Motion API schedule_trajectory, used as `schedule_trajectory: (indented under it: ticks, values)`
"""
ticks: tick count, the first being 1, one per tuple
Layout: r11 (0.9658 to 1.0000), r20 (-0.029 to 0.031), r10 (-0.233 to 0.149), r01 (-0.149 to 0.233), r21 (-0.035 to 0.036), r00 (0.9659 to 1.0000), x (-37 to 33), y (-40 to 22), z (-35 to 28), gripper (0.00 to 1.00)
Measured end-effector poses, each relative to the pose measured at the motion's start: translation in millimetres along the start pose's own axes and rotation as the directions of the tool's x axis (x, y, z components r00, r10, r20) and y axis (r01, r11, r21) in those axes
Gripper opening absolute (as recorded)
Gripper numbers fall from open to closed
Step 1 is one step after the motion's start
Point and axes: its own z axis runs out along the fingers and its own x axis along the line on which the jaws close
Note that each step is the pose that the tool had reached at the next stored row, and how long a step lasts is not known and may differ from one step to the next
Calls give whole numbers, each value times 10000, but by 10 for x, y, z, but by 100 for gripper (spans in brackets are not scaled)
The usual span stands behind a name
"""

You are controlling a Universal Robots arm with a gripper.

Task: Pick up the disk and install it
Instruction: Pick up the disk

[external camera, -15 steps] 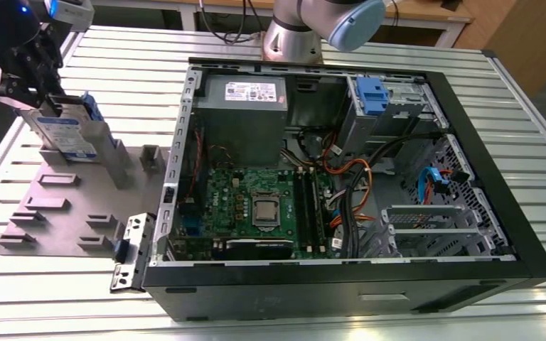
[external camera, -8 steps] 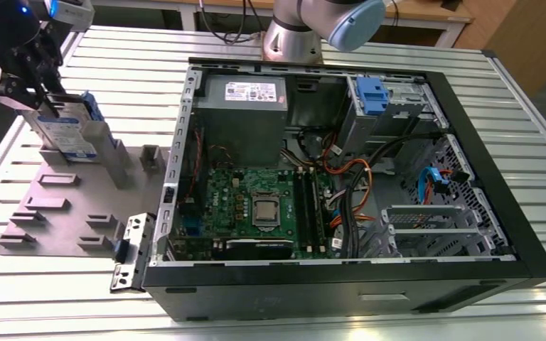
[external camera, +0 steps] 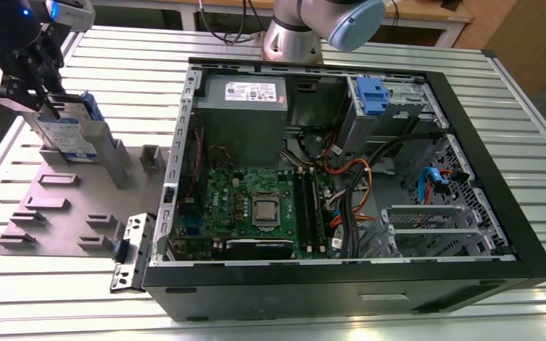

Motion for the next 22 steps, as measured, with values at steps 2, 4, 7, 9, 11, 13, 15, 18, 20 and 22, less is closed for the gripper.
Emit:
schedule_trajectory:
  ticks: [2, 4, 7, 9, 11, 13, 15, 18, 20, 22]
  values:
    - [10000, -2, 0, 0, -1, 10000, 0, 0, -1, 35]
    - [10000, -1, 0, 0, -1, 10000, 0, 0, -1, 35]
    - [10000, -1, 0, 0, 0, 10000, 0, 0, 0, 35]
    - [10000, -1, 0, 0, 0, 10000, 0, 0, 0, 35]
    - [10000, -2, 0, 0, 0, 10000, 0, 0, 0, 35]
    - [10000, -2, 0, 0, 0, 10000, 0, 0, 0, 35]
    - [10000, -2, 0, 0, 0, 10000, 0, 0, 0, 35]
    - [10000, -1, 0, 0, 2, 10000, 0, 0, 1, 36]
    - [10000, -2, 0, 0, 1, 10000, 0, 0, 1, 36]
    - [10000, -3, 1, -1, 1, 10000, -3, 0, 1, 42]
